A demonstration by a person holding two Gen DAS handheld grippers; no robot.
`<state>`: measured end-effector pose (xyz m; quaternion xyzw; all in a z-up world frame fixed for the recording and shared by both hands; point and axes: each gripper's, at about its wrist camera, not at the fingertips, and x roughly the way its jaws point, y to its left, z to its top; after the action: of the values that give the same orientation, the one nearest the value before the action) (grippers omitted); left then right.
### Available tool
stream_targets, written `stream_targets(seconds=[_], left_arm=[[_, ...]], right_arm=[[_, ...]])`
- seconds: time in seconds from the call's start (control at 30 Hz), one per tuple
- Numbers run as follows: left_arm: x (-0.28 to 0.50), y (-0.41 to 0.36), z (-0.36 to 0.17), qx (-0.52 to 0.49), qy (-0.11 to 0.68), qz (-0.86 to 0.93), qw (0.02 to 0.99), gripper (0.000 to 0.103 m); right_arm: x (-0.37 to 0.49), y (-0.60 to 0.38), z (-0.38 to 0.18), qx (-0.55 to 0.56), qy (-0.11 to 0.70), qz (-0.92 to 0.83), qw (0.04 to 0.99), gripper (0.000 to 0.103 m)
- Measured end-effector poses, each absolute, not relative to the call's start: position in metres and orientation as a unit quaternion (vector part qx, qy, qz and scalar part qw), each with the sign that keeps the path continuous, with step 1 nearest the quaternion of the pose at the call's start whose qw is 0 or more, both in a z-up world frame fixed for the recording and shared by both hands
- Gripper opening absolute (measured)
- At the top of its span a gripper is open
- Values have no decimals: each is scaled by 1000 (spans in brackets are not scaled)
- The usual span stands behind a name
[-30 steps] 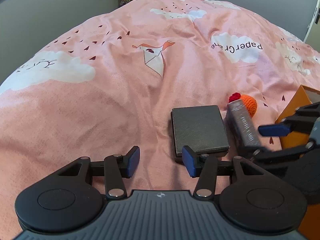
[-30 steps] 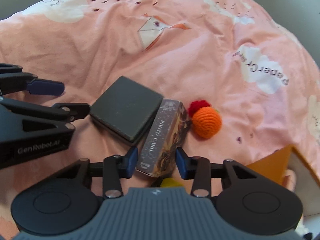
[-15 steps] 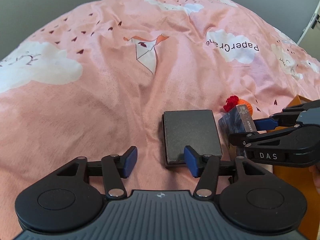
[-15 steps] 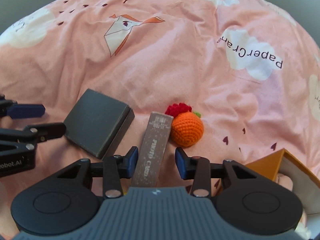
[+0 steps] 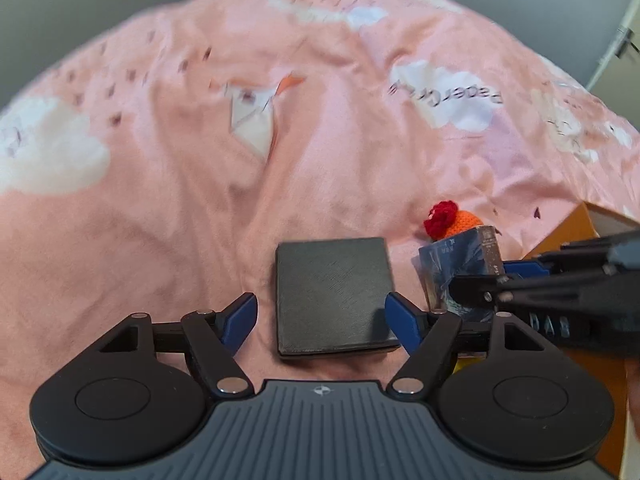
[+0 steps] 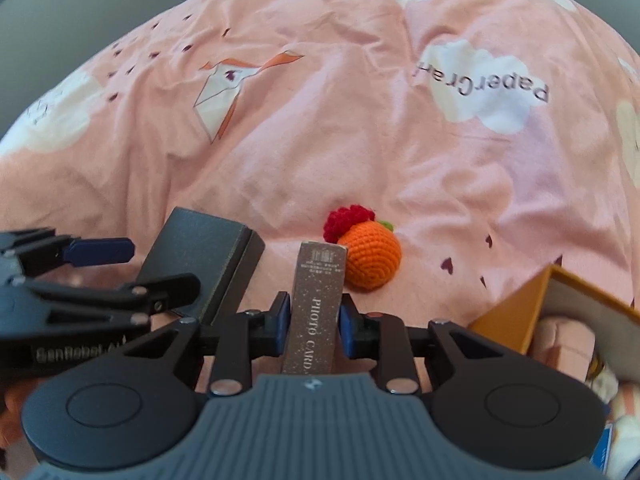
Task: Organize objects
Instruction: 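Grasp the photo card box with the right tool while the left tool grasps the black box, then lift the photo card box and black box with both tools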
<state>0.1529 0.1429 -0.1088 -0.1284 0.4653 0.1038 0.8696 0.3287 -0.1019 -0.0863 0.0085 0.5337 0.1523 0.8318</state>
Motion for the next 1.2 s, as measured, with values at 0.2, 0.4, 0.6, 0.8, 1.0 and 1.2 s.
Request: stream_targets(seconds=[0.2, 0.4, 0.6, 0.8, 1.0, 1.2], left_arm=[[154, 112, -115, -44, 477, 56, 876, 82], [167, 95, -130, 21, 489, 75, 869, 86], [175, 82, -147, 83, 497, 103, 857, 88], [162, 86, -128, 69, 473, 98, 873, 60], [139, 100, -101, 44, 448, 113, 886, 42], [119, 128, -68, -50, 417, 104, 902, 40]], right_arm=[[320, -115, -81, 48, 519, 149, 840, 25], [307, -115, -77, 48, 500, 144, 853, 24], [299, -117, -74, 53, 486, 146, 860, 24], [291, -121, -68, 63, 478, 157, 862, 24], [285, -124, -64, 64, 474, 164, 863, 24], [274, -129, -49, 93, 468, 188, 858, 24]])
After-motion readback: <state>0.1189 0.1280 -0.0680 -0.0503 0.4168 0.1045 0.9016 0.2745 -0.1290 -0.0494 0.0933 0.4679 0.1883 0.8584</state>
